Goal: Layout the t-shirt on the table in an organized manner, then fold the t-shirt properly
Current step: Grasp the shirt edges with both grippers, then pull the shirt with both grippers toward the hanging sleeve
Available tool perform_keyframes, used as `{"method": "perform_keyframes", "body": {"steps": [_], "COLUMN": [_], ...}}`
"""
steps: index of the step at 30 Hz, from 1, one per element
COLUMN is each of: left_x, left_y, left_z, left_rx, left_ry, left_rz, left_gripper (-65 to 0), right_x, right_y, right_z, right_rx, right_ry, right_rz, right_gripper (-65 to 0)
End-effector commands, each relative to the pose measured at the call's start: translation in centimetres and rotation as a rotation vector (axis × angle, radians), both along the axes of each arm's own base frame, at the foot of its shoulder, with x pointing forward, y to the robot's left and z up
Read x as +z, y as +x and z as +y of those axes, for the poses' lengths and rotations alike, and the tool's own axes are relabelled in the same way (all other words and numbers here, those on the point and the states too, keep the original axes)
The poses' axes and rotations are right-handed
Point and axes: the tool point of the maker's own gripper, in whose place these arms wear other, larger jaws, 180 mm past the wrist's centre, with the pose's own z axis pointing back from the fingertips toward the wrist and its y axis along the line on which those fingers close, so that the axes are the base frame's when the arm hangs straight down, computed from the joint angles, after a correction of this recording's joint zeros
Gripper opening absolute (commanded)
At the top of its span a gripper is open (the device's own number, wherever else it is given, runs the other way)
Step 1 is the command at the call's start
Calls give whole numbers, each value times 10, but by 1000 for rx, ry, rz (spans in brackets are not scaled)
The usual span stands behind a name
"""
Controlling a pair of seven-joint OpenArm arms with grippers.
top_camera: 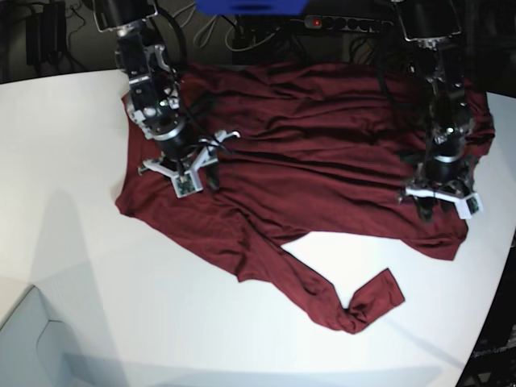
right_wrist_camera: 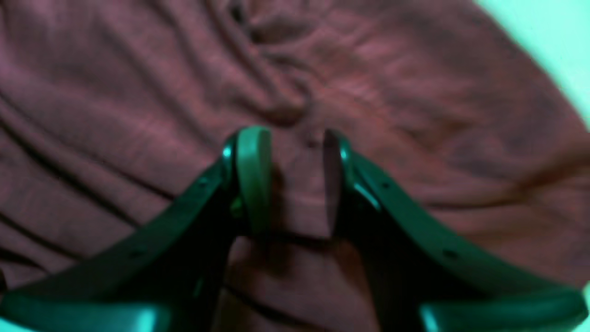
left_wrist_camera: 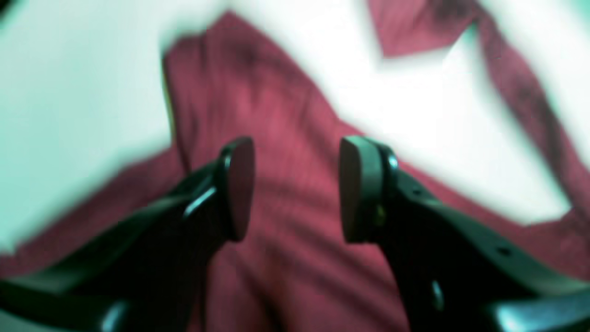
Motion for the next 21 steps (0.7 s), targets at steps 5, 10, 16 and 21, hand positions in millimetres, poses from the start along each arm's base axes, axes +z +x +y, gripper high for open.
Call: {"method": "perform_keyframes", "body": {"steps": [5, 10, 16, 21], "left_x": [73, 45, 4, -5], "left_y": [55, 108, 153, 171], "left_z": [2, 11, 4, 1], "left_rx": [-4, 38, 59, 89], "left_ry": [25, -73, -199, -229], "left_rz": [-199, -121, 25, 36], "left_gripper": [-357, -355, -352, -352], "right_x": [52, 58, 52, 45], "right_y": [17, 18, 11, 2], "right_z": [-2, -1, -2, -2], "right_rx": [13, 14, 13, 13], "right_ry": [15, 18, 18, 18], "right_rz": [-158, -171, -154, -133], "right_gripper": [-449, -449, -449, -449]}}
